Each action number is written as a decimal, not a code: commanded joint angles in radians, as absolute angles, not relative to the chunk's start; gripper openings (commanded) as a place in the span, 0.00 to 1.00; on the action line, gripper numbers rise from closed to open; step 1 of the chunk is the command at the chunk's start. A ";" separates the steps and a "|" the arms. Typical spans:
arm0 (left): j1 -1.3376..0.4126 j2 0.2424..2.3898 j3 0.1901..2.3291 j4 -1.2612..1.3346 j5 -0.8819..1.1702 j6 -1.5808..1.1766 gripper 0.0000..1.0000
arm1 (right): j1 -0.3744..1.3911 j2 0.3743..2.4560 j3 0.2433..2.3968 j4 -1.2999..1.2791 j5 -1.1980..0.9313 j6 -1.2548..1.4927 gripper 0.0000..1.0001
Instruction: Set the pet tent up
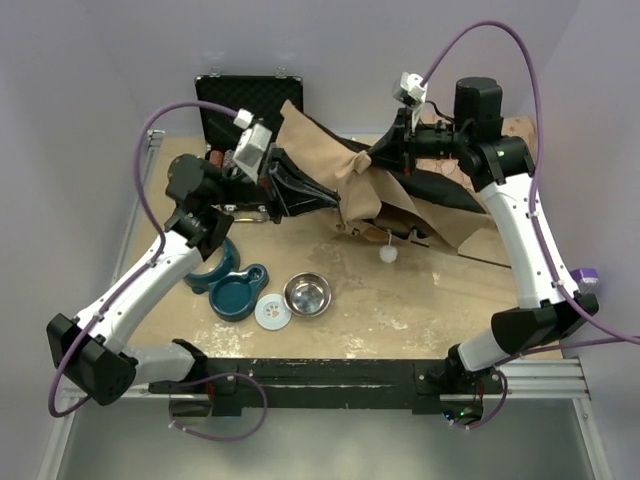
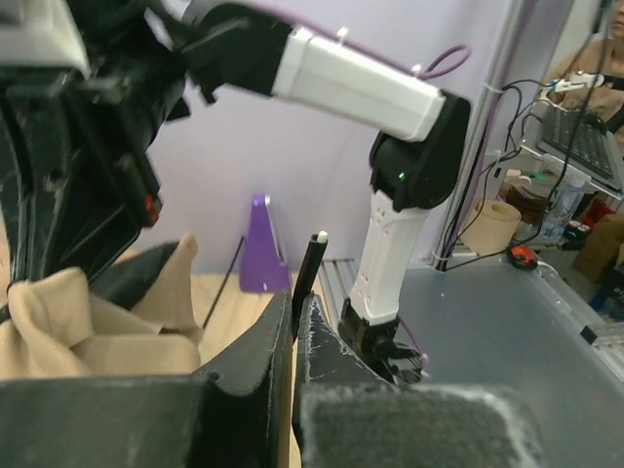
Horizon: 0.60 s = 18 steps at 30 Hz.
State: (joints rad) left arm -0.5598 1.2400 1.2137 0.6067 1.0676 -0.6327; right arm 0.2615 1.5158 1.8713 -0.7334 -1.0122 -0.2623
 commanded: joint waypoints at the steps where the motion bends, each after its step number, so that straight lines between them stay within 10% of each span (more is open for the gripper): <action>1: -0.565 1.305 1.255 0.238 1.019 -0.572 0.00 | 0.299 1.462 1.842 -0.644 -1.037 -0.212 0.00; 18: -0.548 1.428 1.262 0.020 0.951 -0.557 0.00 | 0.299 1.414 1.782 -0.607 -1.048 -0.173 0.00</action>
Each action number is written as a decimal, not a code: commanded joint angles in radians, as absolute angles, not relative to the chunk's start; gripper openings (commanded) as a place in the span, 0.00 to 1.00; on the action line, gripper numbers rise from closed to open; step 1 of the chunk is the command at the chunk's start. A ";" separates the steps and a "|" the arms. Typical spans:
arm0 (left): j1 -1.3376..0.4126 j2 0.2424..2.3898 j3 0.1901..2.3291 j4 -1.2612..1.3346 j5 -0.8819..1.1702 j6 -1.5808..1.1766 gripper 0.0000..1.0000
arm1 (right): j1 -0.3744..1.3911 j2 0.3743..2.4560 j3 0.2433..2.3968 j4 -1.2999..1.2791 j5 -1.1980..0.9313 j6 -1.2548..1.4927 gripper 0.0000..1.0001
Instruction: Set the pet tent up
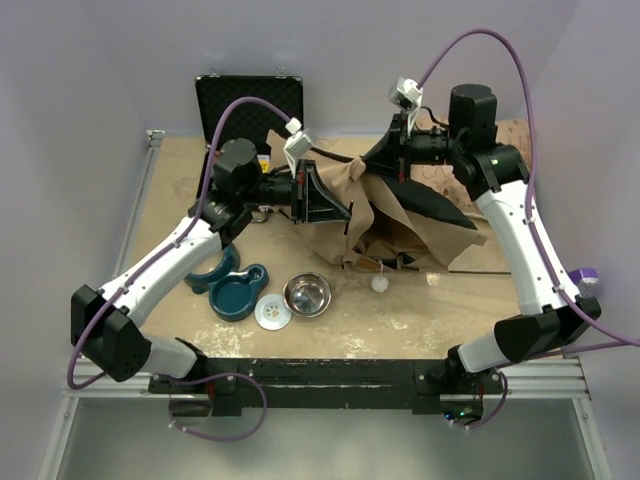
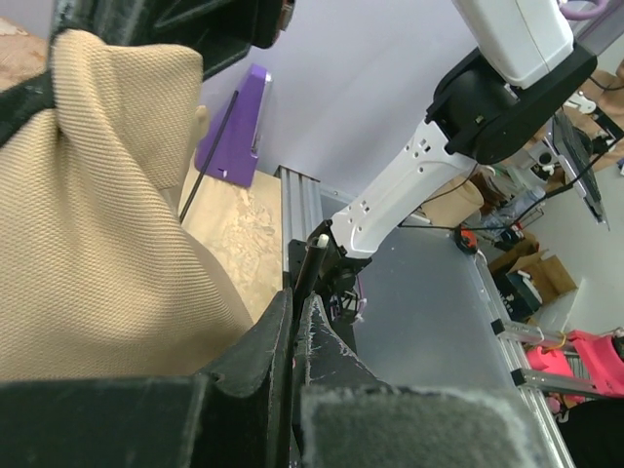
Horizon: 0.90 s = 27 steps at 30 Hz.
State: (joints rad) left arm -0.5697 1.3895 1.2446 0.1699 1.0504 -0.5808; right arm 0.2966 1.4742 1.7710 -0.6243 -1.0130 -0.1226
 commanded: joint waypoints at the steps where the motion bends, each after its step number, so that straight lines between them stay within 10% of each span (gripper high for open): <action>1: -0.548 1.431 1.270 0.009 0.937 -0.548 0.00 | 0.301 1.413 1.782 -0.629 -1.040 -0.198 0.00; 27: -0.541 1.500 1.321 -0.169 0.775 -0.456 0.00 | 0.344 1.405 1.756 -0.700 -1.022 -0.150 0.00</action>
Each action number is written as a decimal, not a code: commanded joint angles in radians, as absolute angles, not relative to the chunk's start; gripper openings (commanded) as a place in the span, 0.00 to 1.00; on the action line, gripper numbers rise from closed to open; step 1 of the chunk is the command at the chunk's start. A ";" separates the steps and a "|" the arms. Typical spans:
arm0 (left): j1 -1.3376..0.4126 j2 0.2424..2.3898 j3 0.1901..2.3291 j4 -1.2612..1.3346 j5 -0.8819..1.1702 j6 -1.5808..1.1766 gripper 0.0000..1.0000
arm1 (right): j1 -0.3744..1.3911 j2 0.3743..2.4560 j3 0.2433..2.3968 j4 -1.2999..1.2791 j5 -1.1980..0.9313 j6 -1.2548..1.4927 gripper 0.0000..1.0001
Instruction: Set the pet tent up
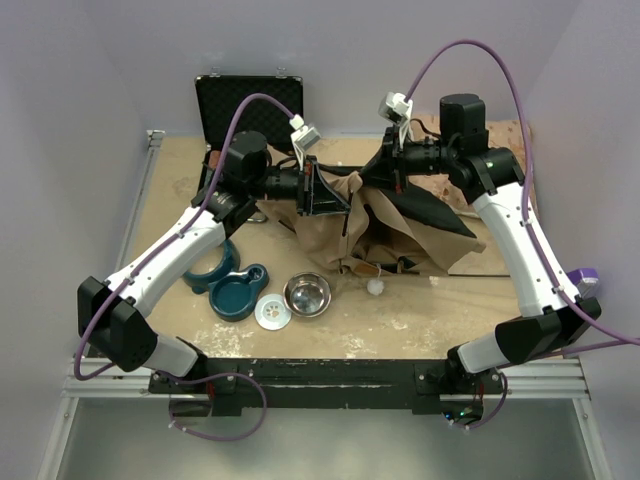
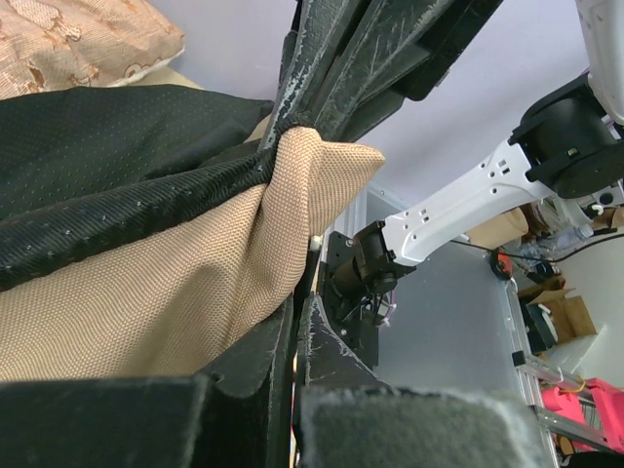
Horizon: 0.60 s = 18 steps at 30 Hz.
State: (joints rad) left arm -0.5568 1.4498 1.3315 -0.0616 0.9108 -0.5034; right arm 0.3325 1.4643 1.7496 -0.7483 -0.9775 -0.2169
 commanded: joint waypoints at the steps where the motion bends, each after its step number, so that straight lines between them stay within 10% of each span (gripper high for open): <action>1: -0.541 1.499 1.319 -0.172 0.772 -0.453 0.00 | 0.344 1.405 1.756 -0.692 -1.026 -0.135 0.00; 18: -0.541 1.512 1.316 -0.224 0.761 -0.413 0.00 | 0.344 1.408 1.753 -0.684 -1.042 -0.112 0.00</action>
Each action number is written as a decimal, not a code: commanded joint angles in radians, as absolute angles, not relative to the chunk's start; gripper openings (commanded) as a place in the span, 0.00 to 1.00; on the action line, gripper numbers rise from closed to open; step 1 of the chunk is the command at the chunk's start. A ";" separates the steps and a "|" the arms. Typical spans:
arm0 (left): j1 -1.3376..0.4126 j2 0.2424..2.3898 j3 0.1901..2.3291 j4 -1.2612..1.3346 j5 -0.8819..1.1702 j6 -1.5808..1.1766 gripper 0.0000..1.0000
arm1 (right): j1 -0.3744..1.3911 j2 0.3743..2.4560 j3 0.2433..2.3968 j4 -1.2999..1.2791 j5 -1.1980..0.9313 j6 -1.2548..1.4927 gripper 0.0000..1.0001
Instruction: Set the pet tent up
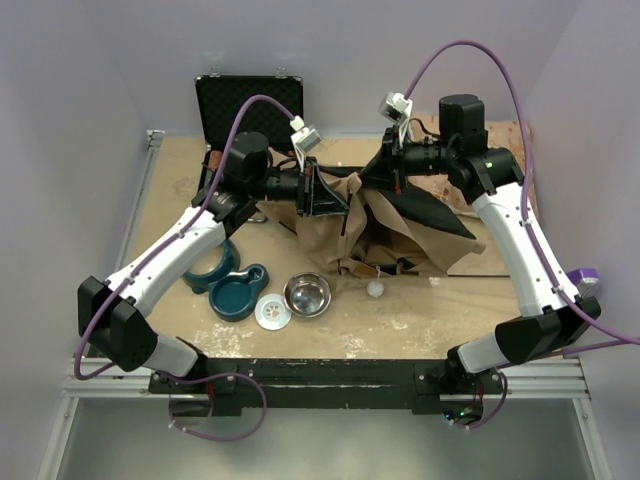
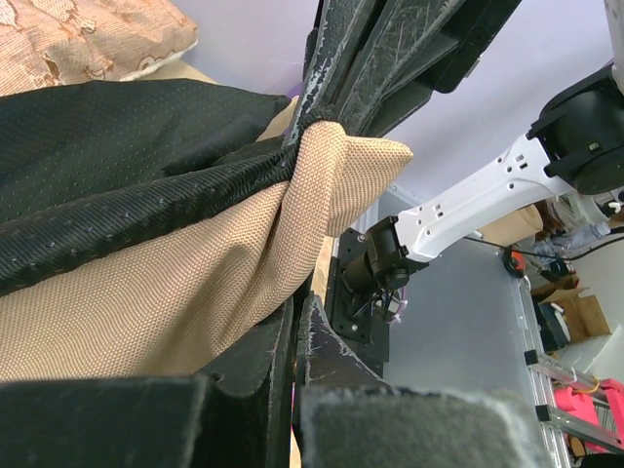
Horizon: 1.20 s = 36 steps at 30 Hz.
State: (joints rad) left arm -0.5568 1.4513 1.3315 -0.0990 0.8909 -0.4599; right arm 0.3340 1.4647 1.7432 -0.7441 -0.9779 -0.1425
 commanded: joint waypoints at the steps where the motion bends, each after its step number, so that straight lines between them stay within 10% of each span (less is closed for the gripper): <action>1: -0.541 1.516 1.319 -0.227 0.761 -0.411 0.00 | 0.342 1.408 1.753 -0.683 -1.043 -0.112 0.00; 36: -0.534 1.450 1.333 -0.179 0.844 -0.416 0.00 | 0.342 1.402 1.724 -0.765 -0.948 -0.261 0.00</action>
